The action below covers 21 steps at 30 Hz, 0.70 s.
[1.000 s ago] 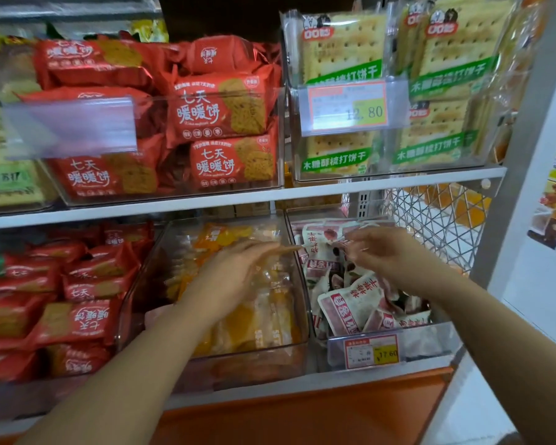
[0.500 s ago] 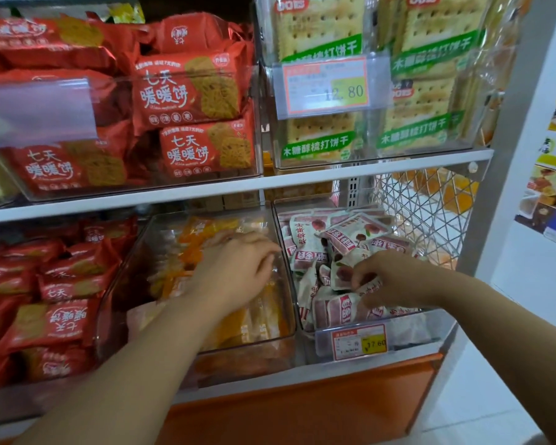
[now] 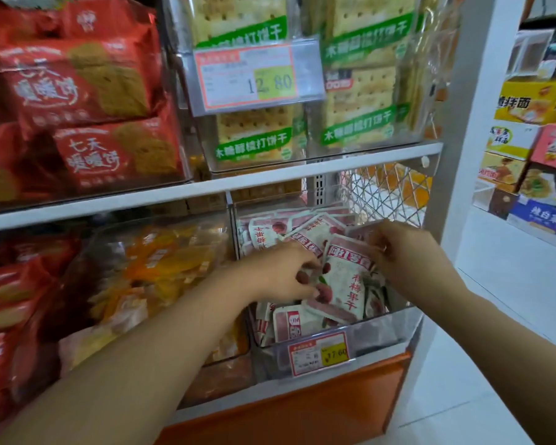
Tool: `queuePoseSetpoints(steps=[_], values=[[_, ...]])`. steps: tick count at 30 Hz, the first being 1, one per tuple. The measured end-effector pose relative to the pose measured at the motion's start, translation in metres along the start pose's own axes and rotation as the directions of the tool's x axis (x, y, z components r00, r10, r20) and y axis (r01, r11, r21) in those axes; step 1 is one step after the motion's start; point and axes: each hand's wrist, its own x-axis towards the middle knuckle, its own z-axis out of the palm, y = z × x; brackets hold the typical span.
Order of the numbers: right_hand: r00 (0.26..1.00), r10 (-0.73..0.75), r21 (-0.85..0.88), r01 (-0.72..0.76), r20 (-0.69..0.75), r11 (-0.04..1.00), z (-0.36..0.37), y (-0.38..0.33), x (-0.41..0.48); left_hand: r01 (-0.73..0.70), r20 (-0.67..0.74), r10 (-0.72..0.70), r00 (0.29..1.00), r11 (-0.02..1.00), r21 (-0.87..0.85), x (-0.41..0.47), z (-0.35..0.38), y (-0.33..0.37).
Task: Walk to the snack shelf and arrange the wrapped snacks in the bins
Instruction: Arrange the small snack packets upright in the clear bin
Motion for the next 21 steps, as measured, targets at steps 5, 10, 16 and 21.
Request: queuePoseSetpoints(steps=[5,10,16,21], values=[[0.955,-0.153,-0.1,0.184,0.253,0.978,0.005,-0.006,-0.003,0.084,0.147,-0.093,0.985,0.994,0.07,0.023,0.003,-0.01],[0.859,-0.034,-0.188,0.15,0.511,0.971,0.011,-0.008,0.004,0.122,0.165,-0.104,0.981,0.987,-0.106,0.029,0.002,-0.019],[0.913,0.035,-0.034,-0.023,0.407,0.999,0.011,-0.01,0.009,0.251,0.058,-0.244,0.968,0.936,-0.248,0.032,0.008,-0.019],[0.99,0.024,0.089,-0.036,0.137,0.995,0.003,-0.005,0.004,0.226,0.041,-0.224,0.974,0.934,-0.276,0.029,0.013,-0.015]])
